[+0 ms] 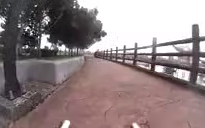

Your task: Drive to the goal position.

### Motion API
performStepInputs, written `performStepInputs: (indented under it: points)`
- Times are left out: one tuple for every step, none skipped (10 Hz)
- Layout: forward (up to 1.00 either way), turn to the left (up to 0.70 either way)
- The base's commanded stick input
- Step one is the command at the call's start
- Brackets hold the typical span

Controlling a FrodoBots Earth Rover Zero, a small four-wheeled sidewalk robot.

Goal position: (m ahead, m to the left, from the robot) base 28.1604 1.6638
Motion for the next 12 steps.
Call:
performStepInputs:
  points:
    - [0.7, 0.0]
    - [0.7, 0.0]
    - [0.7, 0.0]
    - [0.7, 0.0]
    - [0.7, 0.0]
    - [0.7, 0.0]
    - [0.7, 0.0]
    - [0.7, 0.0]
    - [0.7, 0.0]
    - [0.7, 0.0]
    - [0.7, 0.0]
    - [0.7, 0.0]
